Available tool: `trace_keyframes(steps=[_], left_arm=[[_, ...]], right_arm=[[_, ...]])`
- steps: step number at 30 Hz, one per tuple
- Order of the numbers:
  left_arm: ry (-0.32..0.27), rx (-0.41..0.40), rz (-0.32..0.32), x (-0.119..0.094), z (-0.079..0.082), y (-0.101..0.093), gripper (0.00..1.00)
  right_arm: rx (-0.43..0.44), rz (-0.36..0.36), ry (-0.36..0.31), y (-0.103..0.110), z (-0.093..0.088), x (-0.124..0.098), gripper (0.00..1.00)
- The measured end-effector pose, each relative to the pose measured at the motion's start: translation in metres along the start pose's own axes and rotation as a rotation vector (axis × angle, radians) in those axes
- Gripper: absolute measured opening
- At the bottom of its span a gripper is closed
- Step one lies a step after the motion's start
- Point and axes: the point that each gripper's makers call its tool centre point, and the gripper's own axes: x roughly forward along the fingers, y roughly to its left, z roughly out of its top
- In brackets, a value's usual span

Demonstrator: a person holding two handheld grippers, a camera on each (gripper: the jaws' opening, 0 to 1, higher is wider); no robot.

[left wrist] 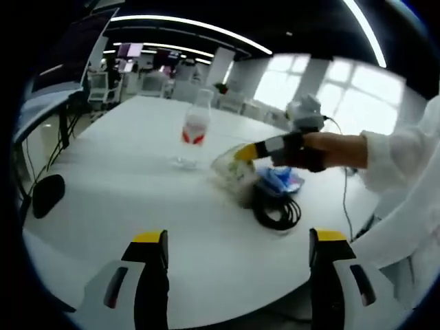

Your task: Arrange the tabletop items into an orderly group along one side of the table until the central work area is clear of visible clutter.

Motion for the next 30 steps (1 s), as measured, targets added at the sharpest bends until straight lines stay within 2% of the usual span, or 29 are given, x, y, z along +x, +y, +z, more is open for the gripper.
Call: trace_keyframes(steps=[7, 13, 16, 20, 23, 26, 30], left_arm=[[-0.003, 0.0, -0.002, 0.0, 0.001, -0.001, 0.8], [-0.006, -0.001, 0.001, 0.0, 0.001, 0.0, 0.8], [0.0, 0.002, 0.001, 0.0, 0.0, -0.001, 0.8], [0.004, 0.0, 0.004, 0.0, -0.001, 0.0, 0.8], [0.008, 0.0, 0.007, 0.0, -0.001, 0.001, 0.8], [0.014, 0.004, 0.009, 0.001, -0.002, 0.002, 0.8], [0.009, 0.003, 0.016, 0.001, -0.001, 0.003, 0.8]], right_arm=[[-0.027, -0.012, -0.085, 0.0, 0.018, -0.002, 0.15], [-0.125, -0.019, -0.231, -0.002, 0.044, -0.004, 0.14], [-0.158, -0.037, -0.287, -0.002, 0.051, -0.006, 0.14], [-0.133, -0.057, -0.362, 0.001, 0.056, -0.01, 0.14], [-0.107, -0.091, -0.422, -0.006, 0.062, -0.01, 0.15], [-0.067, -0.096, -0.458, -0.011, 0.065, -0.009, 0.15], [-0.057, -0.089, -0.509, -0.01, 0.071, -0.017, 0.15]])
